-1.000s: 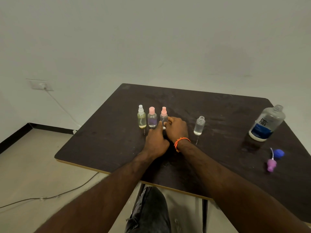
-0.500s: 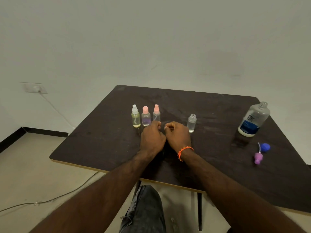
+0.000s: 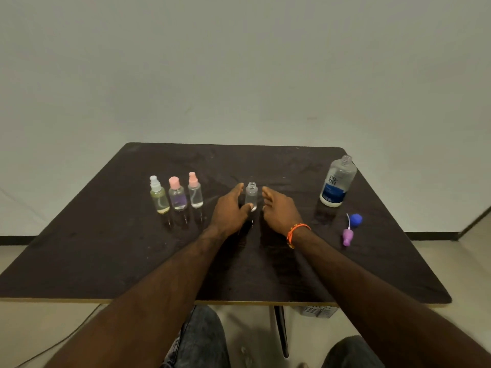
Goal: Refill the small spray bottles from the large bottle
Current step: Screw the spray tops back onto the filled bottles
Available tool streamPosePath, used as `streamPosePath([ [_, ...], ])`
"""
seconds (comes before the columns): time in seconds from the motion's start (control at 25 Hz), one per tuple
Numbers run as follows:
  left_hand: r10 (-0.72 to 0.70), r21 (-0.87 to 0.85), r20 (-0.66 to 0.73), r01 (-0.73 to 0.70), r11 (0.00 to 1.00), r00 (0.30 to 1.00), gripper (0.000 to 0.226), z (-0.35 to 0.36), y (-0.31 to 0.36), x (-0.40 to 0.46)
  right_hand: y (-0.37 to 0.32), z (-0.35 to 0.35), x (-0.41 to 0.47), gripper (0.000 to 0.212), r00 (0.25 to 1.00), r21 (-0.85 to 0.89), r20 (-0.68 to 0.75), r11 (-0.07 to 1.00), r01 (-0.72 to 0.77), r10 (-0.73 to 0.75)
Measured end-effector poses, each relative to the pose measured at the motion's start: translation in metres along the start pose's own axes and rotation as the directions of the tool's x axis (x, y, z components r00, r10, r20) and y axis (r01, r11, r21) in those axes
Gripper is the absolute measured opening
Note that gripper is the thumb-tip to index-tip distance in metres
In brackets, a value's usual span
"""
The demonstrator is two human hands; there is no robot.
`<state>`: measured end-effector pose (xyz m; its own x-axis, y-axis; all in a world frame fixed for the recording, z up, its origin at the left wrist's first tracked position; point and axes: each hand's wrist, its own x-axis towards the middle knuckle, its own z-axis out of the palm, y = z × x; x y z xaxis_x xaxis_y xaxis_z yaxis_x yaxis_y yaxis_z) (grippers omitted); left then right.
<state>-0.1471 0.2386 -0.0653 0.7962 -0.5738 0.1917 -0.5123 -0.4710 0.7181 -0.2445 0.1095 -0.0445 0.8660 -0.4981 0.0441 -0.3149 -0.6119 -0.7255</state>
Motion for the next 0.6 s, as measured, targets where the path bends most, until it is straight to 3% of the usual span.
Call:
streamPosePath([
  [0.2, 0.102, -0.064, -0.013, -0.103, 0.993, 0.995, 0.027, 0.002, 0.001, 0.005, 0.001, 0.007, -0.006, 0.048, 0.992, 0.043, -0.038, 0.991, 0.126, -0.124],
  [0.6, 0.131, -0.092, 0.044, -0.127, 0.988, 0.990, 0.032, -0.003, 0.011, -0.056, 0.009, 0.001, -0.074, 0.041, 0.981, 0.023, -0.070, 0.982, 0.185, -0.183],
])
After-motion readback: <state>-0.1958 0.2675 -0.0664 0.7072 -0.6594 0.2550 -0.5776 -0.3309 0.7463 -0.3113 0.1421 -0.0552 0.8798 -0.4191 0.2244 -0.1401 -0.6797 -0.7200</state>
